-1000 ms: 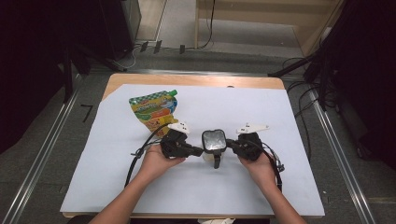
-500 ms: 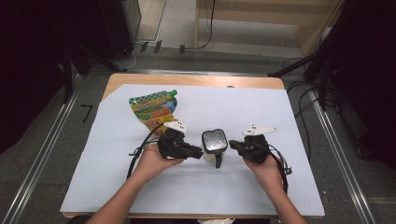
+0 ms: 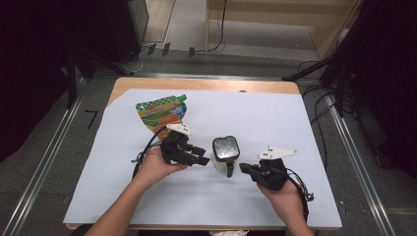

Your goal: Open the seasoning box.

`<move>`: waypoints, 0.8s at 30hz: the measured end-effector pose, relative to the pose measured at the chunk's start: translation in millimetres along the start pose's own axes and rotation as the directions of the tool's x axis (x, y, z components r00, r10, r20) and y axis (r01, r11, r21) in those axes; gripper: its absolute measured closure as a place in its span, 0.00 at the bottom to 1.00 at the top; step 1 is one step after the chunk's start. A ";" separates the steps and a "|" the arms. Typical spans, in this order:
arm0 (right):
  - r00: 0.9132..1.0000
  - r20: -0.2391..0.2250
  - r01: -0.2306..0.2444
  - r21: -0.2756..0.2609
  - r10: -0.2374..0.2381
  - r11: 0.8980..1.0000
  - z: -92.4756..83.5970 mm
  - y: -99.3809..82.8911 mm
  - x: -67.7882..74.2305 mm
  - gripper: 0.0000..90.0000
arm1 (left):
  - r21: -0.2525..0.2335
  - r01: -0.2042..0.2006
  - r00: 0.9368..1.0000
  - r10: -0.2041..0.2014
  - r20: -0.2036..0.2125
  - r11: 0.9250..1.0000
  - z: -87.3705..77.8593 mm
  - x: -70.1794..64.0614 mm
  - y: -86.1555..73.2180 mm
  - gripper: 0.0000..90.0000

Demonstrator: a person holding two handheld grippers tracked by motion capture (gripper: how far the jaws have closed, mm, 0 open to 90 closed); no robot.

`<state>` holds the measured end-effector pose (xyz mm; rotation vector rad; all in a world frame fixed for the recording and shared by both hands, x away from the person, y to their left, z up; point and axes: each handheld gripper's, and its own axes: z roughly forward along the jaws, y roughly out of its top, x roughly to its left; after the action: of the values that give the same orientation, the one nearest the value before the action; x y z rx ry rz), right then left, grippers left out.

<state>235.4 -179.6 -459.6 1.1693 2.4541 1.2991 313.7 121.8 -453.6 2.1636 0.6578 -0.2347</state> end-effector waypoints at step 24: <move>0.997 -0.052 0.060 0.057 -0.057 0.997 39.6 -2.5 26.1 1.00 | -0.007 -0.024 0.999 0.024 -0.022 1.000 0.8 2.7 -1.1 0.47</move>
<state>233.2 -136.8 -480.2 1.0812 2.5589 1.2641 315.4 122.8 -456.0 2.1683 0.6436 -0.1958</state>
